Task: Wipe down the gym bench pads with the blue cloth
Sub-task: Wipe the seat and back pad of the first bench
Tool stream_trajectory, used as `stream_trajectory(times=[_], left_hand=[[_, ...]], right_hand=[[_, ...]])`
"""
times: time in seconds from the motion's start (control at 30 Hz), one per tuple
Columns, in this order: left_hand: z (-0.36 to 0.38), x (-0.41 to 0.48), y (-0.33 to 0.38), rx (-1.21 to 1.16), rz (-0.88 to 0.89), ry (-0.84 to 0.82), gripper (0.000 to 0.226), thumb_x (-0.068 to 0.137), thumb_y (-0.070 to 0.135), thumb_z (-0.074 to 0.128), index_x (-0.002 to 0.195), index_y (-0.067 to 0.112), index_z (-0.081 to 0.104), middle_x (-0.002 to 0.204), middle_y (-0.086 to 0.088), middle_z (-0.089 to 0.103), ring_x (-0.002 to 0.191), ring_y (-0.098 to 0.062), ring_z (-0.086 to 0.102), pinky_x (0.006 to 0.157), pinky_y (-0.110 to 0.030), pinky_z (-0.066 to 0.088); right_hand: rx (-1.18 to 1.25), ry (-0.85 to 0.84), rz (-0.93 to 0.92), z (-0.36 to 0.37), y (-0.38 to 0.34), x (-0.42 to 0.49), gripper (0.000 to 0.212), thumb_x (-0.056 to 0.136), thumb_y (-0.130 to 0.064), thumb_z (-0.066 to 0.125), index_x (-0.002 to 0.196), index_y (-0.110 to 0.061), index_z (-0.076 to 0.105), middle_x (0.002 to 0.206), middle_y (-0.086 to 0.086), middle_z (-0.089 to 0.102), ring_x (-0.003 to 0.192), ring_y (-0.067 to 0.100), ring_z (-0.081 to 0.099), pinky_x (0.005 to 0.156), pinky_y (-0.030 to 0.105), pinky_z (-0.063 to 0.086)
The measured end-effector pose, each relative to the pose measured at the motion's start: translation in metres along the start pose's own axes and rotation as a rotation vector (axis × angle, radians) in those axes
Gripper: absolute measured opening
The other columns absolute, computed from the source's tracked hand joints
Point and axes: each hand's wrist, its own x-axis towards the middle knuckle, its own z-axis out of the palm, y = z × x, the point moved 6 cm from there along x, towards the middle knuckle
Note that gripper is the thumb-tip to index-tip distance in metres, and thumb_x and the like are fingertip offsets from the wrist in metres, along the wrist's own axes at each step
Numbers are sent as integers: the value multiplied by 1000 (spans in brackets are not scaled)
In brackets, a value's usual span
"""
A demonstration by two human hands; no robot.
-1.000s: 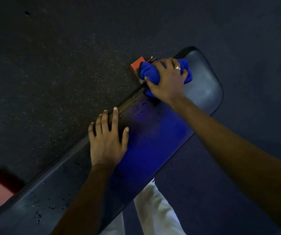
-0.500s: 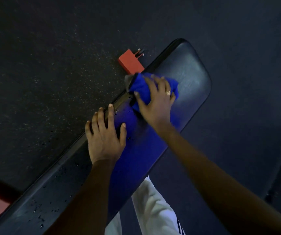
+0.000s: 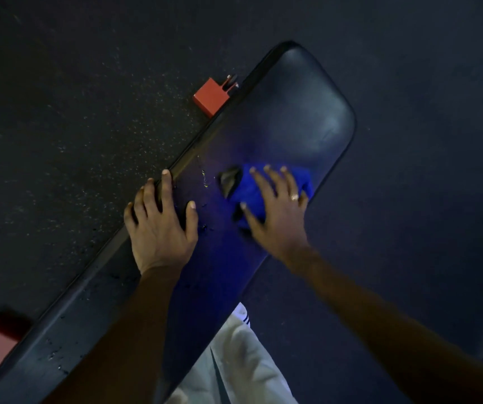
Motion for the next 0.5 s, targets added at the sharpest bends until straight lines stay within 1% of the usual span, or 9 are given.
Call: stream_trajectory(times=[0.07, 0.1, 0.13, 0.2, 0.27, 0.33, 0.4, 0.47, 0.5], left_hand=[[-1, 0, 1, 0, -7, 10, 72, 102, 55, 34, 162, 19, 19, 154, -23, 39, 138, -43, 39, 112, -63, 29], [-1, 1, 1, 1, -10, 15, 72, 102, 55, 34, 162, 19, 19, 154, -23, 39, 138, -44, 38, 112, -63, 28], [-1, 0, 1, 5, -13, 24, 72, 102, 55, 34, 162, 20, 18, 154, -23, 39, 138, -44, 38, 112, -63, 28], [0, 0, 2, 20, -13, 52, 71, 102, 55, 34, 162, 20, 18, 154, -23, 38, 138, -45, 39, 112, -63, 28], [0, -1, 3, 34, -7, 79, 70, 102, 54, 35, 162, 21, 19, 153, -22, 39, 137, -45, 39, 111, -63, 29], [0, -2, 3, 45, 3, 102, 69, 103, 53, 36, 162, 21, 20, 152, -22, 39, 136, -45, 40, 111, -64, 30], [0, -3, 4, 57, 8, 122, 68, 104, 52, 36, 161, 21, 20, 152, -23, 40, 135, -45, 40, 110, -63, 30], [0, -3, 5, 68, 13, 141, 67, 104, 52, 35, 161, 21, 21, 151, -23, 41, 135, -44, 41, 110, -62, 30], [0, -3, 6, 73, 15, 150, 67, 104, 52, 35, 161, 21, 21, 151, -23, 41, 134, -44, 41, 110, -61, 30]], right_hand=[[-51, -73, -162, 8, 8, -34, 77, 86, -46, 64, 156, -34, 33, 160, -2, 34, 152, 29, 24, 108, 65, 34], [-68, -72, -181, 7, 20, -33, 81, 82, -42, 67, 156, -35, 34, 160, -3, 34, 151, 28, 25, 108, 65, 35], [-79, -45, -135, 5, 35, -25, 80, 82, -42, 68, 155, -36, 34, 160, -3, 36, 151, 28, 26, 107, 65, 36], [-36, 44, 52, -5, 60, -3, 71, 90, -49, 63, 154, -36, 35, 159, -3, 36, 150, 28, 26, 108, 64, 35], [109, 128, 251, -8, 74, 7, 65, 96, -55, 55, 154, -34, 35, 159, -2, 35, 151, 27, 23, 110, 62, 34], [281, 231, 395, -3, 71, -8, 64, 97, -51, 55, 154, -30, 37, 159, 1, 35, 151, 30, 23, 111, 60, 34], [405, 273, 439, 11, 55, -47, 64, 96, -43, 58, 154, -26, 38, 159, 4, 34, 150, 33, 25, 116, 55, 32], [475, 221, 390, 29, 34, -92, 67, 95, -37, 62, 156, -27, 35, 161, 3, 29, 151, 31, 22, 121, 51, 28], [508, 199, 361, 35, 29, -108, 68, 95, -35, 64, 156, -27, 34, 161, 2, 27, 152, 30, 22, 121, 51, 29]])
